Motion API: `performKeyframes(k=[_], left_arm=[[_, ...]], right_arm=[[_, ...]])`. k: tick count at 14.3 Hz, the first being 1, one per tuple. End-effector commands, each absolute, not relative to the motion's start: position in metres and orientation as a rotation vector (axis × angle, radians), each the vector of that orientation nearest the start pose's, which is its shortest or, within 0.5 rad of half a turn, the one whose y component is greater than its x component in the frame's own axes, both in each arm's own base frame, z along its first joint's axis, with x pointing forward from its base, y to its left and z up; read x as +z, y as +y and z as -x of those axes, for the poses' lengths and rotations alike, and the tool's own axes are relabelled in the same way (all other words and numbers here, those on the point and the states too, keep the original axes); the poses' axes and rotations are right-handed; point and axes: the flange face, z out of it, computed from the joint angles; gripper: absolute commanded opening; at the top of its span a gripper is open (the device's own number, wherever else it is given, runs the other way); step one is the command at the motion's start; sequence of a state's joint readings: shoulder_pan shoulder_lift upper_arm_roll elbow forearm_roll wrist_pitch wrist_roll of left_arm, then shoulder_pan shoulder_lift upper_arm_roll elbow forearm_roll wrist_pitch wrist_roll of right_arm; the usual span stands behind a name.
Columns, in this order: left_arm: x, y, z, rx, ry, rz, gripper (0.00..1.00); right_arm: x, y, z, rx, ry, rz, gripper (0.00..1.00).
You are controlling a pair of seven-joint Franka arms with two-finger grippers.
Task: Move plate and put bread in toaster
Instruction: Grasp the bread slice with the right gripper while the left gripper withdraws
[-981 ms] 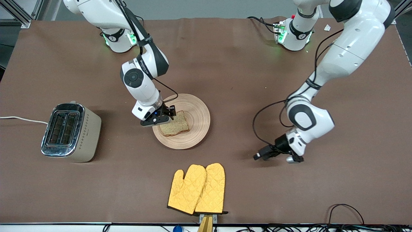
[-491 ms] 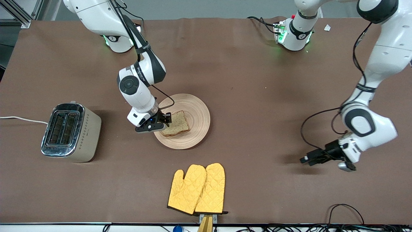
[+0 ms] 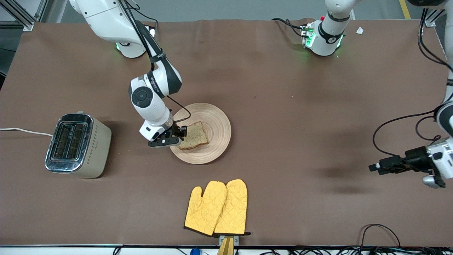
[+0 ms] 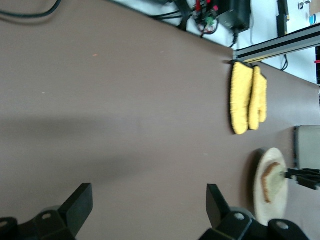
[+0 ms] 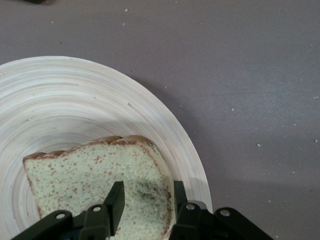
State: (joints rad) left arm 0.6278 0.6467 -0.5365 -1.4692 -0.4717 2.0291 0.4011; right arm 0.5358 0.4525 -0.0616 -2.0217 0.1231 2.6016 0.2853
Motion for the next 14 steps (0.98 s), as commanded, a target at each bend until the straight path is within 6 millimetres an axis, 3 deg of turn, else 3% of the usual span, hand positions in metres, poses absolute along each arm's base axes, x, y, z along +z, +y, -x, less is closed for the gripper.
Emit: performKeyframes(k=[1,5,7,8,11,14], left_arm=[[0.426,0.083,-0.685,0.168,0.073,-2.504,1.0],[0.525,-0.017,-0.656,0.16,0.152,-2.771,1.0],[0.567,-0.051,-0.631,0.168,0.2,-2.904,1.0],[0.584,-0.06,-0.616,0.157,0.18,-2.97,1.0],[0.622,-0.053,-0.582,0.138,0.127,-3.137,1.0],[0.648,-0.049,-0.553,0.087,0.14,-3.162,1.0]], right_arm=[[0.231,0.276,-0.553,-0.16,-0.139,3.04,0.46],[0.223,0.277,-0.552,-0.158,-0.136,3.042,0.44],[0.221,0.276,-0.552,-0.156,-0.136,3.043,0.43],[0.22,0.277,-0.553,-0.17,-0.135,3.04,0.42],[0.215,0.281,-0.551,-0.177,-0.146,3.038,0.38],[0.208,0.283,-0.55,-0.191,-0.154,3.036,0.34]])
